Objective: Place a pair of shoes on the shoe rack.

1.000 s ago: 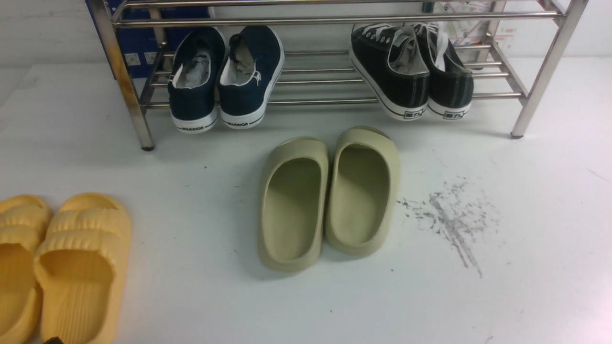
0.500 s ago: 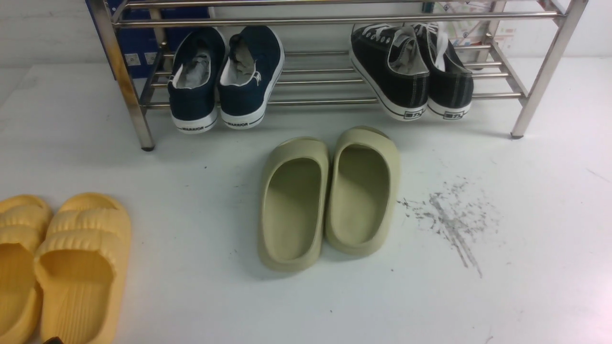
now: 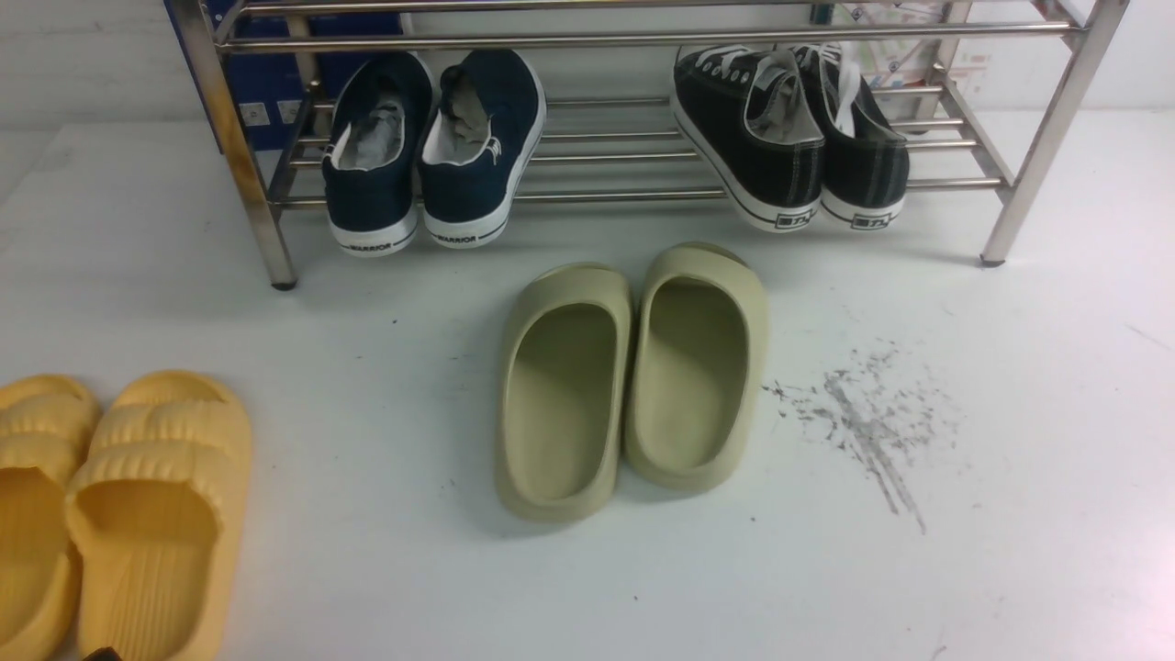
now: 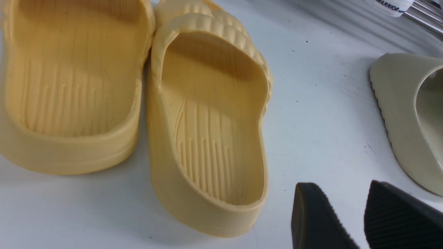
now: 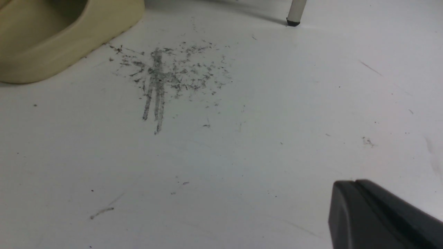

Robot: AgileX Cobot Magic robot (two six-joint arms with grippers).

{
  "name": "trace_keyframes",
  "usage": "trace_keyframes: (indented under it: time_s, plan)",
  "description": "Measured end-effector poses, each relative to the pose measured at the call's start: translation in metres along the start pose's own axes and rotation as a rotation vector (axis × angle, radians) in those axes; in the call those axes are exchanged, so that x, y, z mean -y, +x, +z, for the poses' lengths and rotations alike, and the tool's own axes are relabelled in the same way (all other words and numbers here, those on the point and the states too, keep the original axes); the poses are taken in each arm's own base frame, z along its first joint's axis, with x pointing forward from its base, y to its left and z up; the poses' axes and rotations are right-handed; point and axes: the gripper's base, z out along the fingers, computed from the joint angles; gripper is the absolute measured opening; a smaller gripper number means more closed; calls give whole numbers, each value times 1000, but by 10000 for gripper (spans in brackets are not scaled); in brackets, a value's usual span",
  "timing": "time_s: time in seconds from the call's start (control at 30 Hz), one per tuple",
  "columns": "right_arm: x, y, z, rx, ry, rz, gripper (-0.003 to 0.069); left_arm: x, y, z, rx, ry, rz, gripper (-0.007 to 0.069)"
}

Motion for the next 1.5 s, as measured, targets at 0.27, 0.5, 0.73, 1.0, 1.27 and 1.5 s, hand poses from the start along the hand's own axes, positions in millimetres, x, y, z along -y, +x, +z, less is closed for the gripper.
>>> trace_keyframes:
  time_s: [0.27, 0.5, 0.73, 1.0, 1.27, 1.5]
  plan:
    - [0, 0, 0, 0, 0, -2, 30, 0, 0, 0, 0, 0, 0, 239]
    - [0, 0, 0, 0, 0, -2, 40, 0, 0, 0, 0, 0, 0, 239]
    - [0, 0, 0, 0, 0, -2, 48, 0, 0, 0, 0, 0, 0, 239]
    - [0, 0, 0, 0, 0, -2, 48, 0, 0, 0, 0, 0, 0, 239]
    - [0, 0, 0, 0, 0, -2, 58, 0, 0, 0, 0, 0, 0, 239]
    - [0, 0, 0, 0, 0, -2, 67, 0, 0, 0, 0, 0, 0, 239]
